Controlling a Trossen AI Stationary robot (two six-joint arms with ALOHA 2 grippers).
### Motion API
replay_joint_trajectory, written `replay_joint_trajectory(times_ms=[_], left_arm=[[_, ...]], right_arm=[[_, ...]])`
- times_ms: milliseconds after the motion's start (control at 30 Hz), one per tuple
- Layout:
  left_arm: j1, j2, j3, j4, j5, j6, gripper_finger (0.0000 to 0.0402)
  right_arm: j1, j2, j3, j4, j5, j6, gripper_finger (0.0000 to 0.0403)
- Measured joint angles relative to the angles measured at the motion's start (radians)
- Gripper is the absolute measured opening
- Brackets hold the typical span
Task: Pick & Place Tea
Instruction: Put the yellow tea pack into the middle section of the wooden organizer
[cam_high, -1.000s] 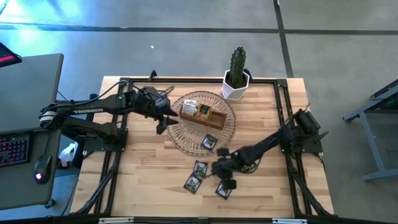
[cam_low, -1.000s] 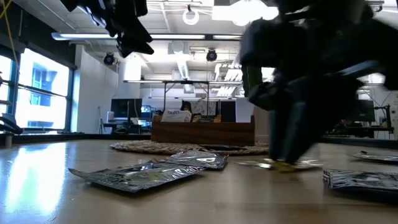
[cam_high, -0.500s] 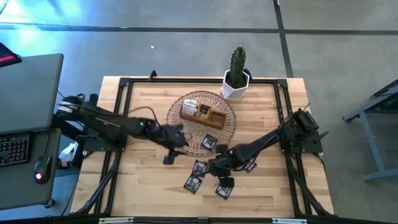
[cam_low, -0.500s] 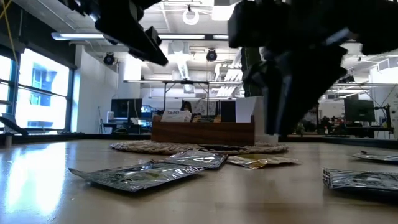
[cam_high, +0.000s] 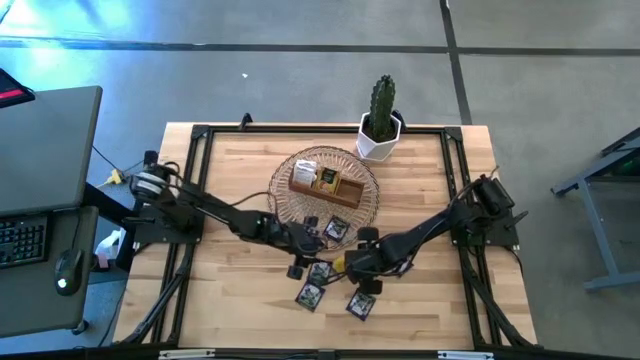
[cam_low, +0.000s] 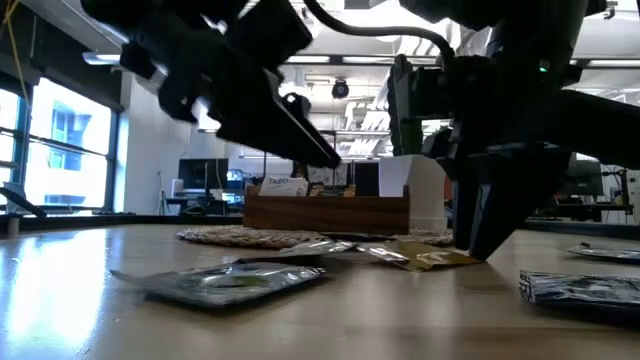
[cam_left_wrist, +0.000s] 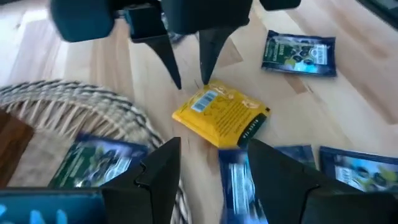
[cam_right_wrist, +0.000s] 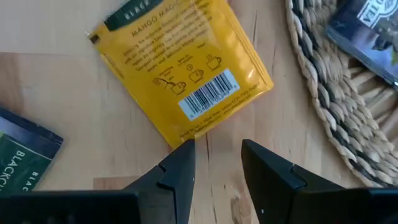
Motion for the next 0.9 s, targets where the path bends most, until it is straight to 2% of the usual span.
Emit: replay_joint_trajectory(times_ms=[367, 567, 900], left_arm=[[-0.05, 0.17, 0.132, 0.006, -0.015, 0.083, 0.0184], [-0.065, 0.172, 0.146, -0.028, -0.112, 0.123, 0.0184], [-0.065, 0.173, 0.144, -0.132, -0.087, 0.151, 0.0184]], right_arm=[[-0.004, -0.005, -0.068, 0.112, -0.007, -0.094, 0.0129], [-0.003, -0.003, -0.07, 0.12, -0.008, -0.089, 0.0129], [-0.003, -0.001, -0.07, 0.124, -0.007, -0.087, 0.0129]])
